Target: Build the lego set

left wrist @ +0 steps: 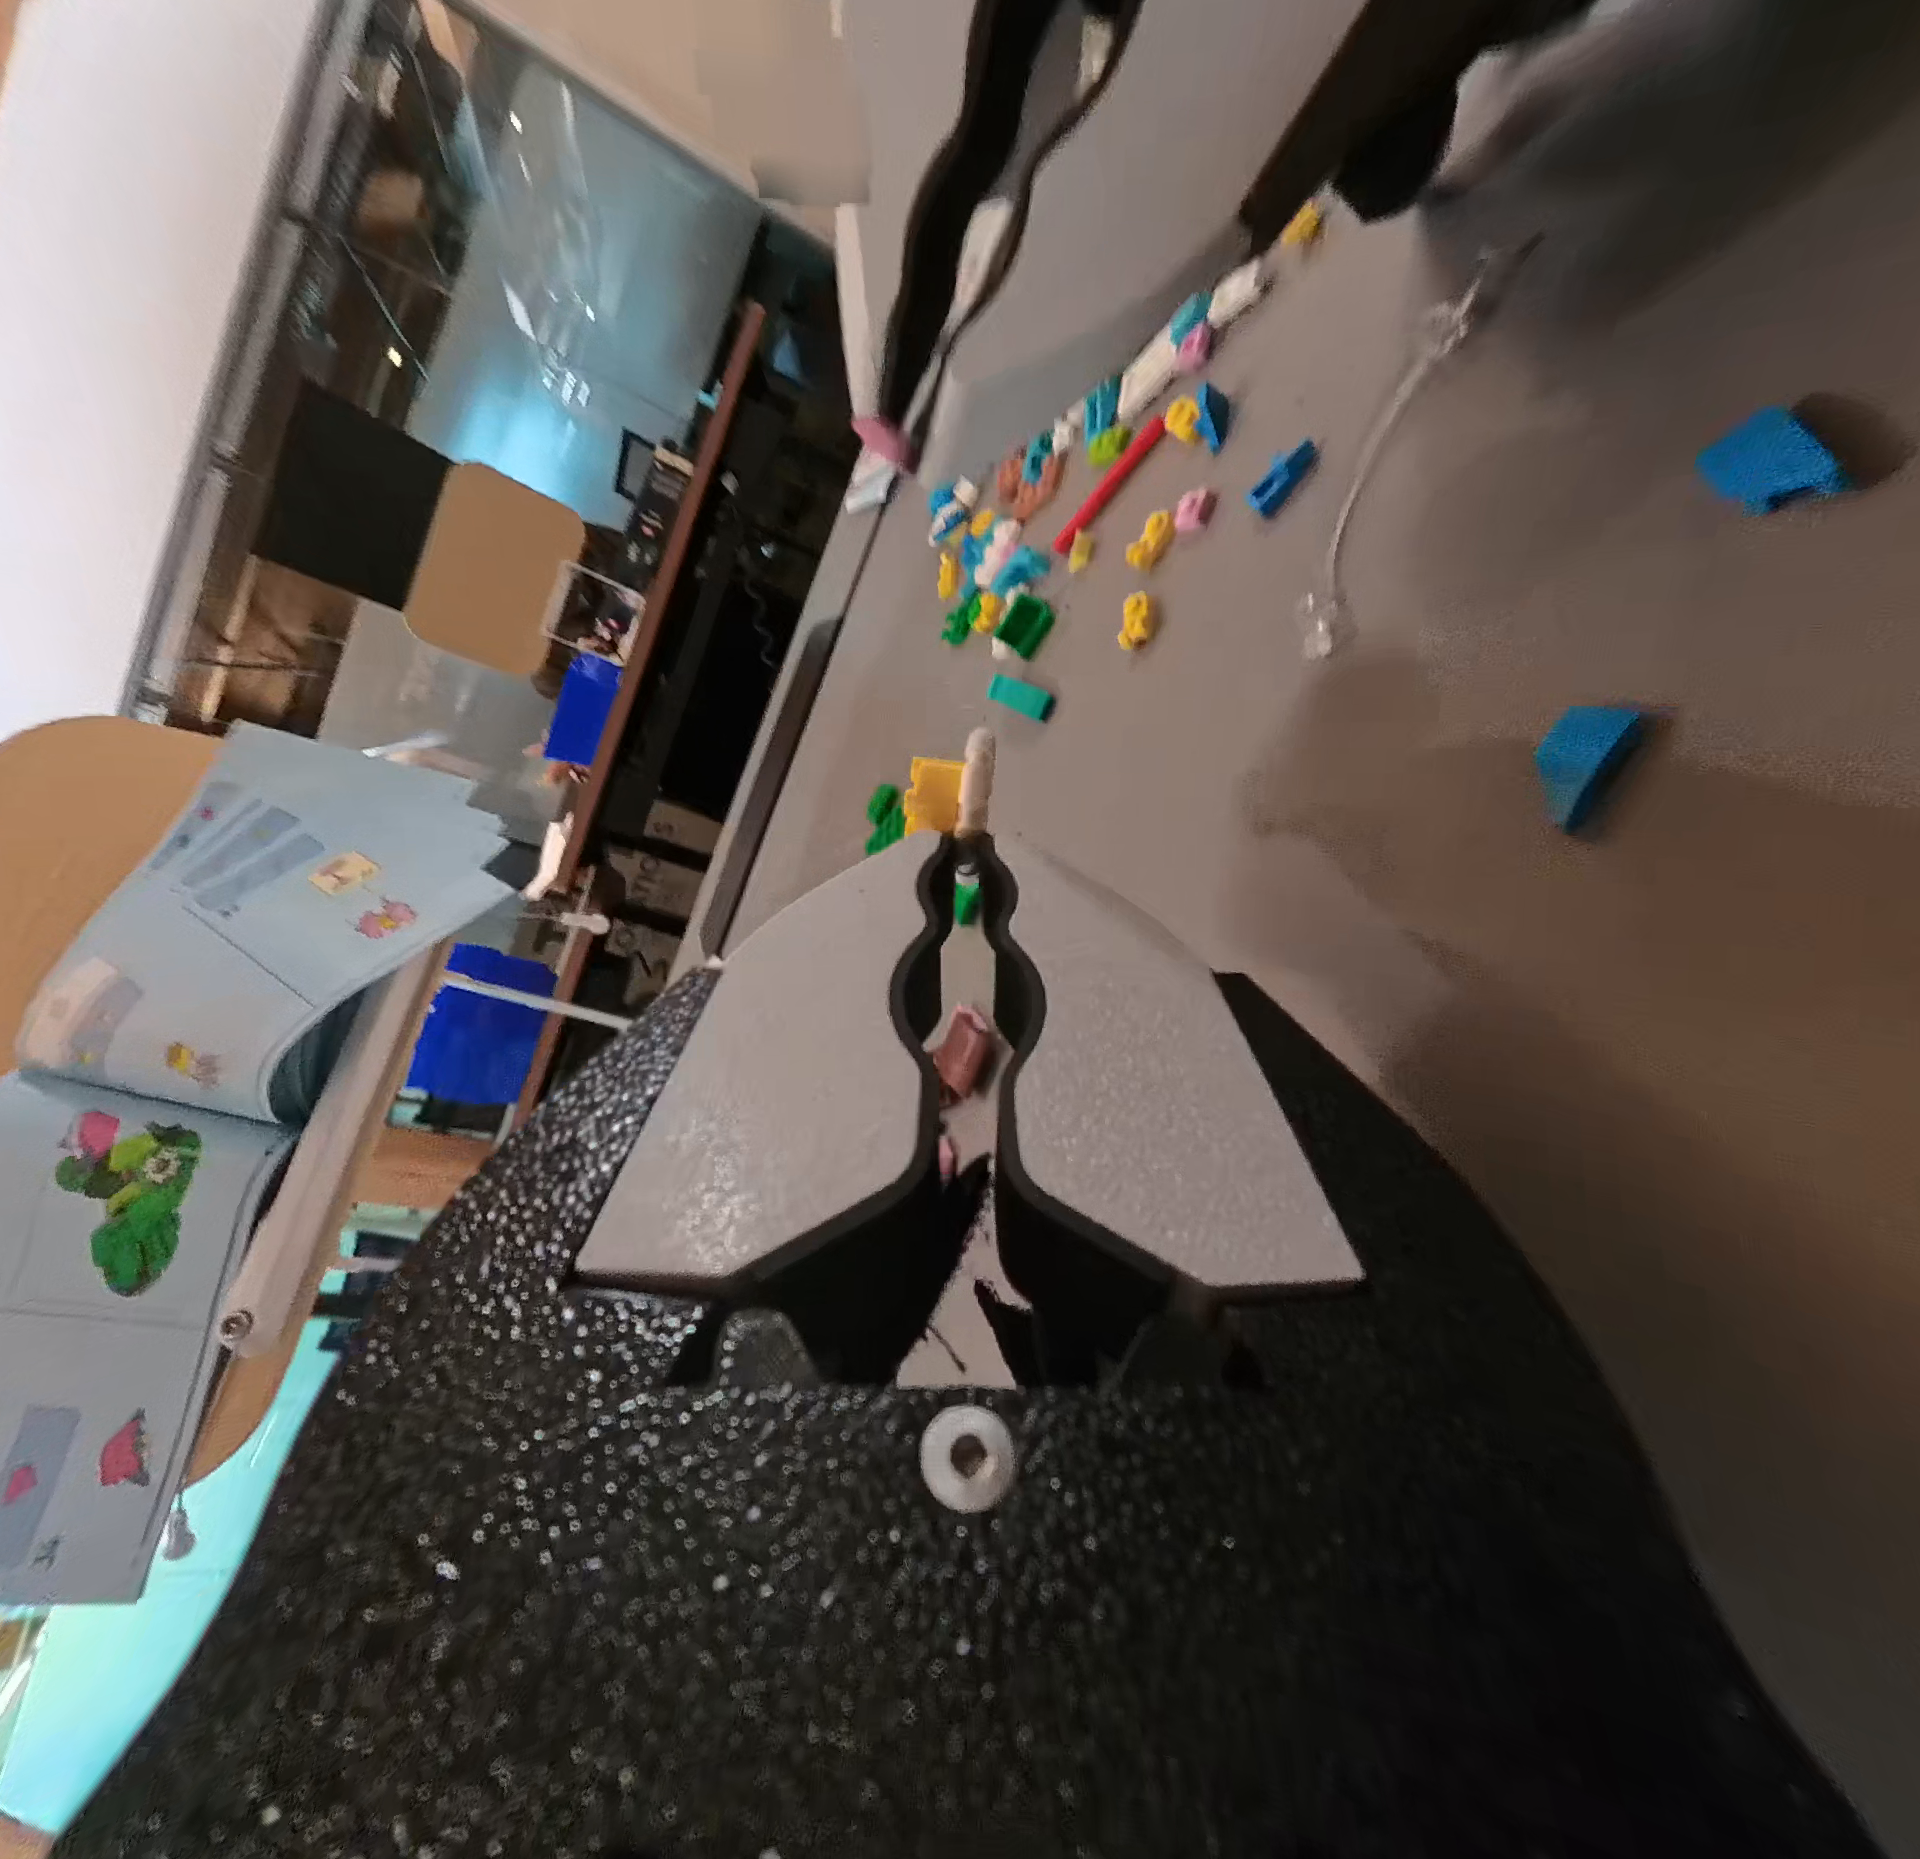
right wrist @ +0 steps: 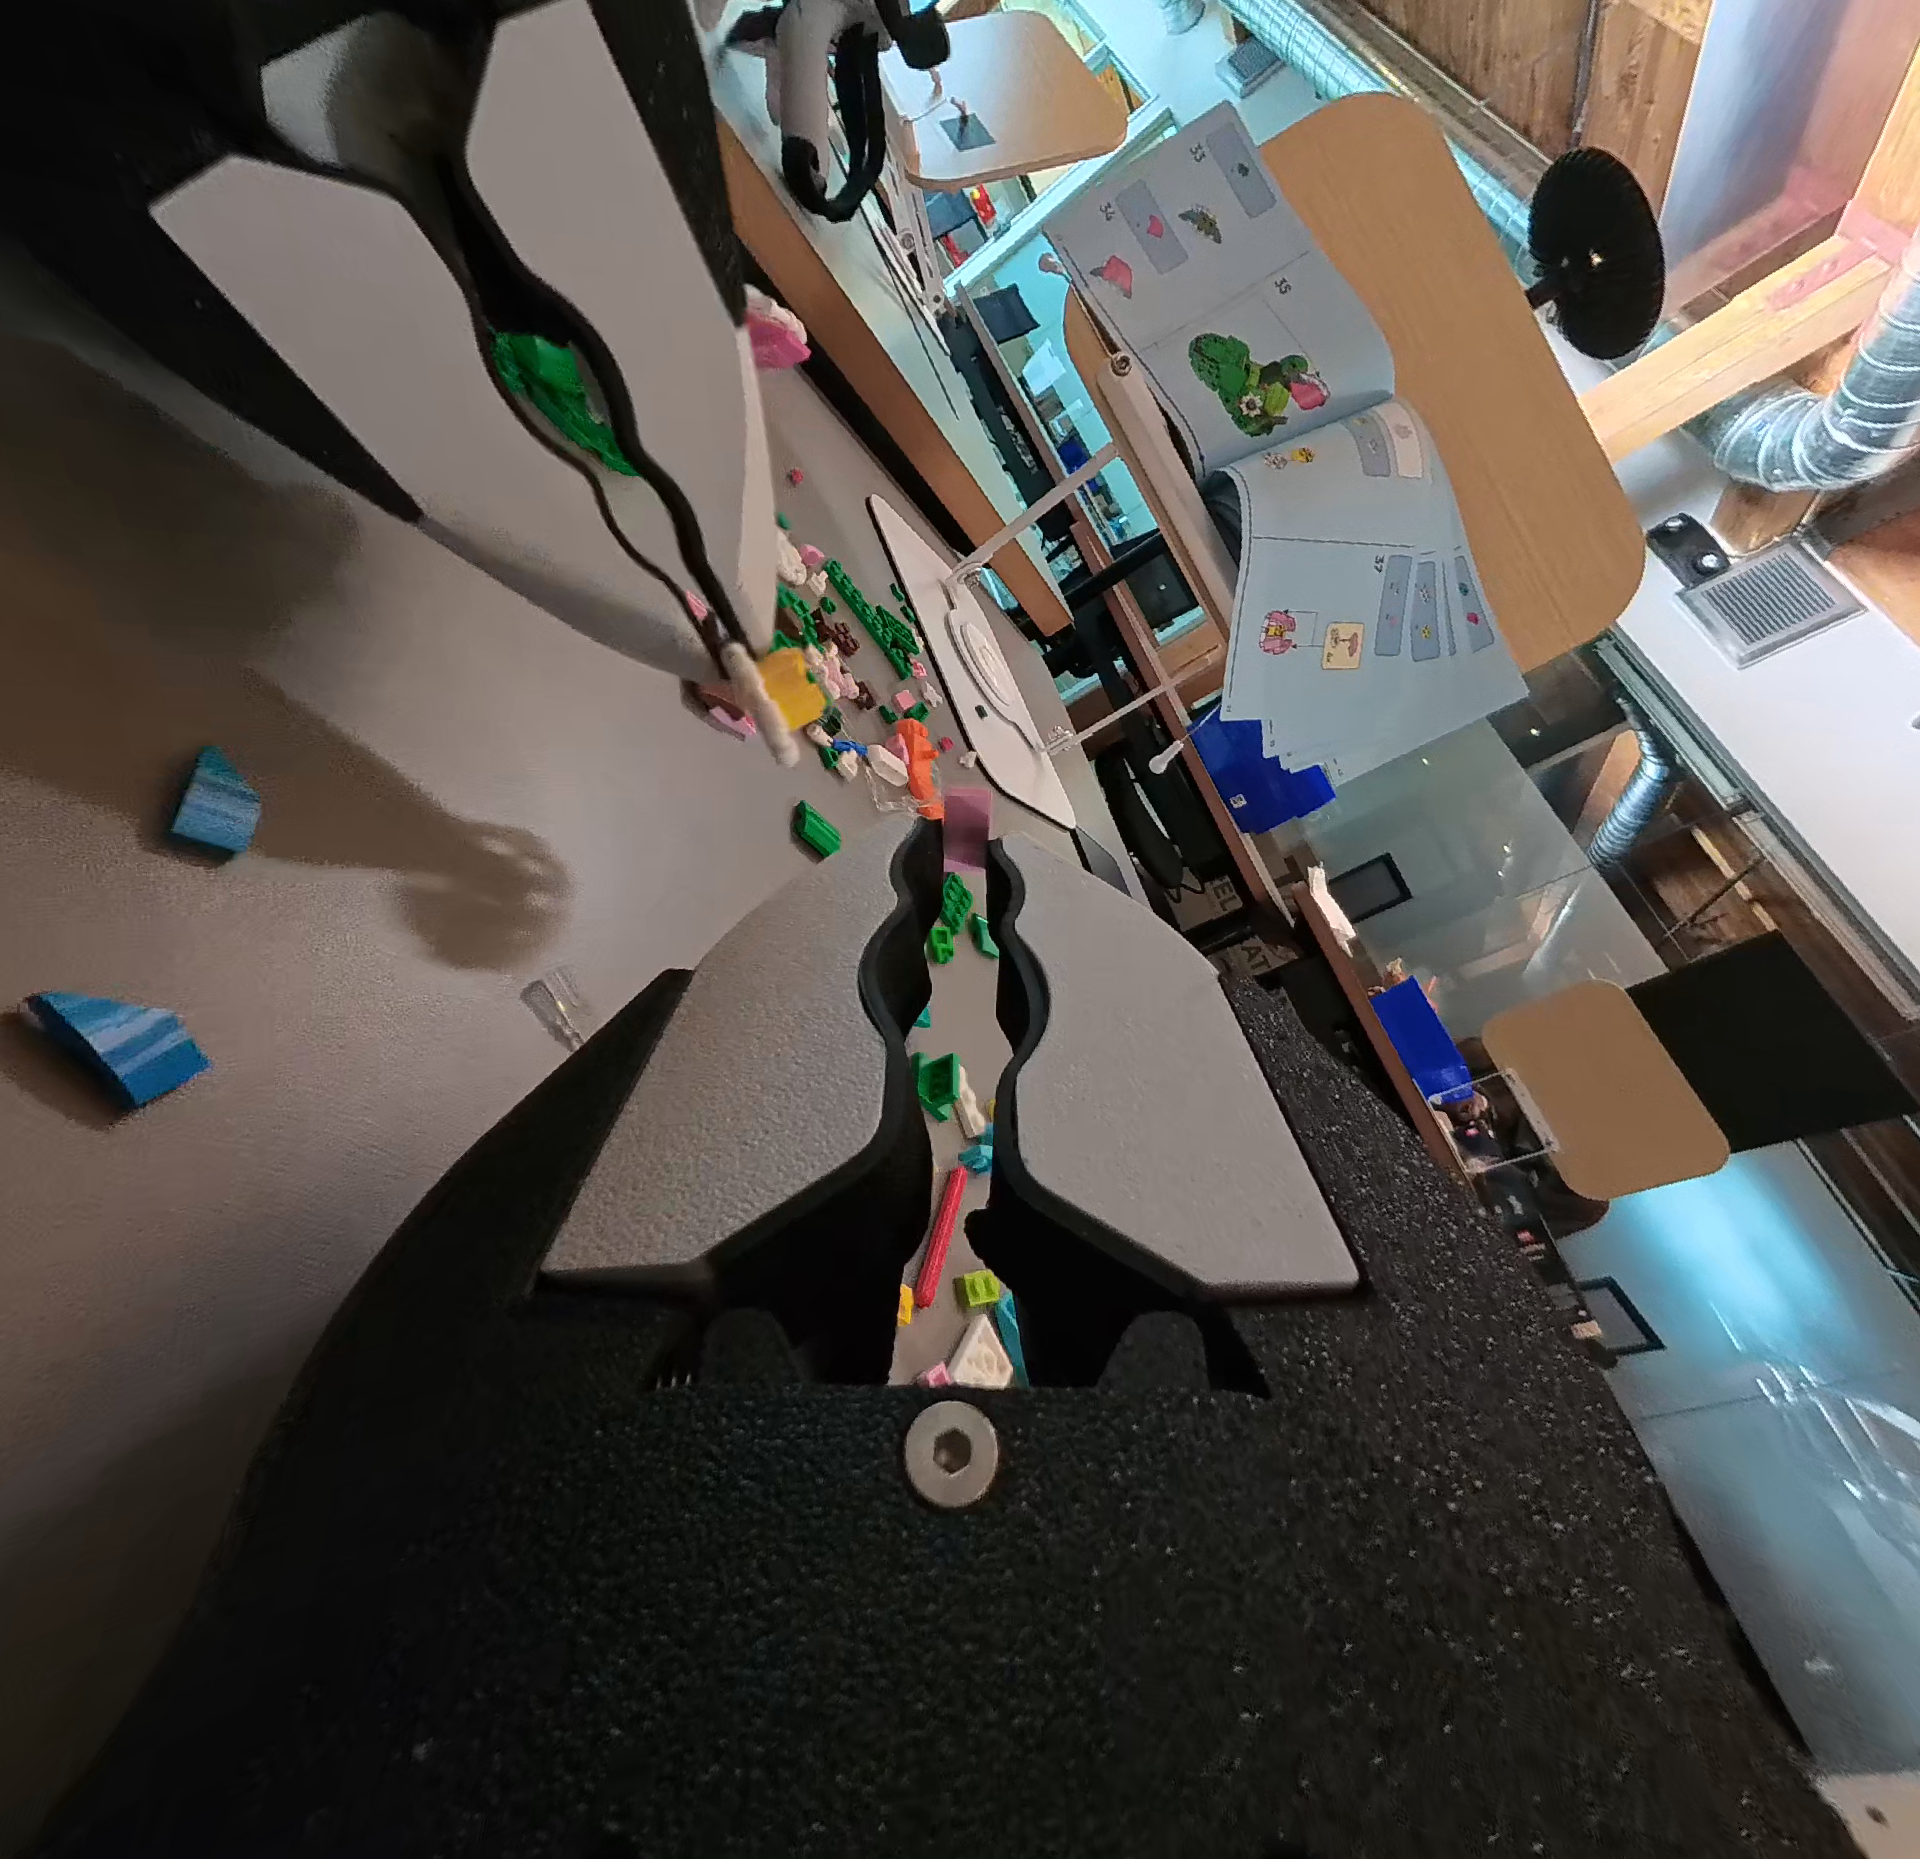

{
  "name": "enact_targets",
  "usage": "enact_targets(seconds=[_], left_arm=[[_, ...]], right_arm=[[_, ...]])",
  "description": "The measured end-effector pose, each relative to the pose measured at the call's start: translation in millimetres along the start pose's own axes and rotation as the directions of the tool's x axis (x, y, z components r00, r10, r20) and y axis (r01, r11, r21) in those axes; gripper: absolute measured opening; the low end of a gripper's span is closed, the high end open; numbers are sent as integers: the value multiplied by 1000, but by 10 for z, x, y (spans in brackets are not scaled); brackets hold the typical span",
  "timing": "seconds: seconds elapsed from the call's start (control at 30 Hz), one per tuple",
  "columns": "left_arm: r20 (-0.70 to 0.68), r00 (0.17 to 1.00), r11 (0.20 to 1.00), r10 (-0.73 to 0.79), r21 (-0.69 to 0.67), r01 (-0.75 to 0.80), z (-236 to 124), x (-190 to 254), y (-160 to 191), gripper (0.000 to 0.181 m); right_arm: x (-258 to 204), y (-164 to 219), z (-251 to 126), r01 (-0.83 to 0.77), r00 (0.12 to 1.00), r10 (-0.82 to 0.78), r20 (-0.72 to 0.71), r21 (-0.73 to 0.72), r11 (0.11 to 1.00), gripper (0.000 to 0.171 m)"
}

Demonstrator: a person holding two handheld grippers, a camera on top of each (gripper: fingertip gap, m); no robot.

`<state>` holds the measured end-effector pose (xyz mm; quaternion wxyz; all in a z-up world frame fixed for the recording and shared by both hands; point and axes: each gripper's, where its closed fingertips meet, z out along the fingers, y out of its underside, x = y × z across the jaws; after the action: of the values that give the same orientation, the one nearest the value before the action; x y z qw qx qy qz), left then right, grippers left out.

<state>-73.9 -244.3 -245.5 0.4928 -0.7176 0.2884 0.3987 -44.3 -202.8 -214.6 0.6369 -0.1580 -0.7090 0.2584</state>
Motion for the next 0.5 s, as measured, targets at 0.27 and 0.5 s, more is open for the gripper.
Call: enact_targets(seconds=[0.27, 0.5], left_arm=[[-94, 996, 996, 0, -84, -8, 57, 152, 130, 4], [-149, 989, 981, -28, -192, -1, 81, 250, 205, 4]], right_arm=[[84, 48, -11, -23, 999, 22, -35, -15, 1000, 7], [91, 173, 18, -23, 999, 19, -38, -113, 993, 7]])
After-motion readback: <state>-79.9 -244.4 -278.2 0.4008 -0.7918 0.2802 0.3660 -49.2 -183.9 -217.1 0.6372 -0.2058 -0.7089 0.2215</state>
